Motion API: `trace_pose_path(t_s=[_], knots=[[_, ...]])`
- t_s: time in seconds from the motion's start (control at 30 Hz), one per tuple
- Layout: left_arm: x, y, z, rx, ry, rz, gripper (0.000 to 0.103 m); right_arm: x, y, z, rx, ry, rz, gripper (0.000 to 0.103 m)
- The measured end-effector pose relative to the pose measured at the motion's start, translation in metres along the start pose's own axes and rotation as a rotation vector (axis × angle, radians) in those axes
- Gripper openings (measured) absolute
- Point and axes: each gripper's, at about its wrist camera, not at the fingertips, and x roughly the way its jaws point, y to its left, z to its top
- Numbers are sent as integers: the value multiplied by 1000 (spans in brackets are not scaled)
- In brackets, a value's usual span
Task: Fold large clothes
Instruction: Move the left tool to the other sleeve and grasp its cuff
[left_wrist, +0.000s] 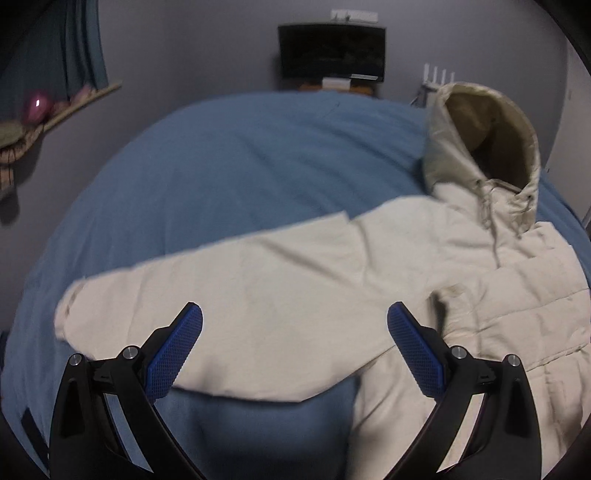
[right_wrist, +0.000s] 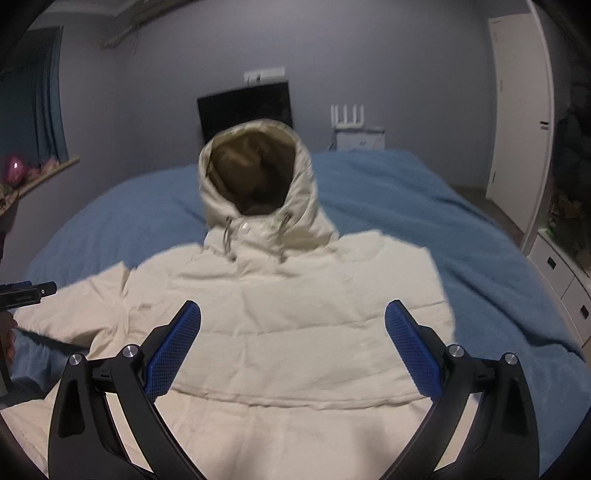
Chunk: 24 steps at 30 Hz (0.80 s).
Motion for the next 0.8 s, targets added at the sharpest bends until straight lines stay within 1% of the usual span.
trace_pose_path(t_s=[0.07,0.17,0.2,0.3,0.33,0.4,0.53,0.63,0.7,0.73,0.8], knots=[[13,8,-6,-34,42,-12,97,4,9,-7,4,26,8,96],[28,18,-14,-81,112,-57,97,10,26,-22,-11,57,12,96],[32,20,-16,-90,132,-61,97,11,31,-28,-25,68,12,96],[40,27,-24,-105,174,-19,97,11,41,-41,-72,88,7,96],[42,28,-26,-115,179,-10,97,10,43,-44,-84,90,5,96],[43,36,-29,-156,195,-17,97,9,44,-47,-96,95,4,96],[39,48,-31,-213,208,-26,97,7,44,-48,-85,106,-1,96],[40,61,-32,-276,223,-35,97,7,43,-48,-77,115,-9,96],[40,76,-32,-343,218,-20,97,6,42,-48,-74,119,-6,96],[40,83,-32,-361,211,-6,97,5,43,-49,-75,119,-4,96],[38,98,-33,-389,204,54,97,4,43,-49,-82,119,-5,96]])
